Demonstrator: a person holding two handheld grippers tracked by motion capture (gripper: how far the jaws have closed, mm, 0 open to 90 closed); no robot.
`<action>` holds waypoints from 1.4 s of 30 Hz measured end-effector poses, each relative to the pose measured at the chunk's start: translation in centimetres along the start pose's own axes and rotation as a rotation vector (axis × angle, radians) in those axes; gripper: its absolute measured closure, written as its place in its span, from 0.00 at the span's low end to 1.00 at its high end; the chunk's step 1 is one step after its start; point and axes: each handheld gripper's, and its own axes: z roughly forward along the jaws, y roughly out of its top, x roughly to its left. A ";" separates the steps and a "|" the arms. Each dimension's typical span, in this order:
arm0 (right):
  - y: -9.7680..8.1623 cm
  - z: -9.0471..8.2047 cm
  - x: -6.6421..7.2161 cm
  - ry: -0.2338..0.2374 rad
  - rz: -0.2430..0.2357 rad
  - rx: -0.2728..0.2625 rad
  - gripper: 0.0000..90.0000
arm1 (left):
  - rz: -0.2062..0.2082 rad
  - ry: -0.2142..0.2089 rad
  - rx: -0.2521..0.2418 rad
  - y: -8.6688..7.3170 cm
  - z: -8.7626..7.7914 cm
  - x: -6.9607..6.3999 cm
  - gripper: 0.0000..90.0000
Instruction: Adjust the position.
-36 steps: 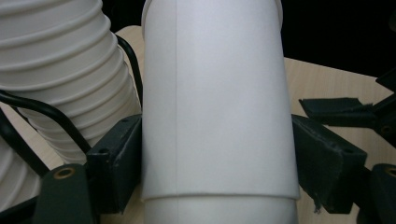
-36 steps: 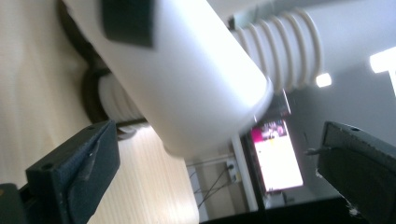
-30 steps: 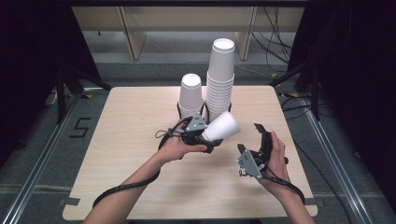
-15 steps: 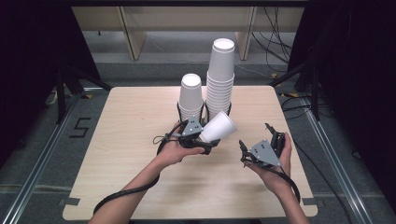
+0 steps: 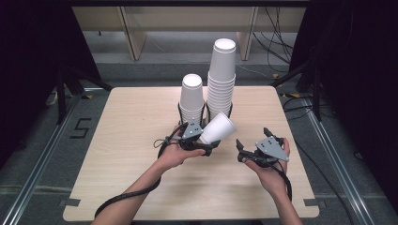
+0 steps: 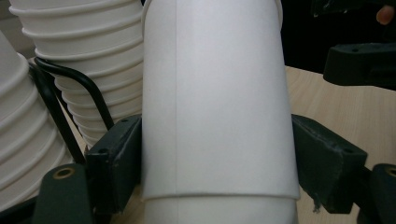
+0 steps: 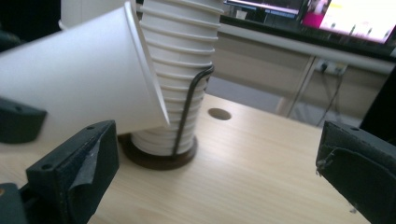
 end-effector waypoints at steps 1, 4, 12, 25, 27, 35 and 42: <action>0.1 0.0 0.0 0.007 0.027 0.002 0.01 | -0.002 0.003 -0.001 0.0 0.0 0.0 0.25; 0.1 0.3 0.0 0.041 0.122 -0.017 0.01 | 0.002 0.005 -0.003 0.0 0.2 -0.1 0.25; -0.3 0.8 0.2 0.146 0.432 0.001 0.01 | 0.000 0.010 -0.011 0.1 0.4 -0.4 0.25; -0.7 1.7 1.0 0.260 0.747 0.026 0.01 | -0.017 0.002 0.000 0.3 0.9 -1.2 0.25; -0.7 1.8 1.1 0.263 0.760 0.033 0.01 | -0.009 0.002 -0.003 0.3 1.1 -1.3 0.25; -0.6 2.6 1.6 0.289 0.817 0.051 0.01 | 0.011 -0.001 -0.009 0.5 1.4 -1.7 0.25; -0.3 3.6 1.9 0.286 0.864 0.056 0.01 | 0.033 -0.007 -0.020 0.7 1.7 -2.0 0.25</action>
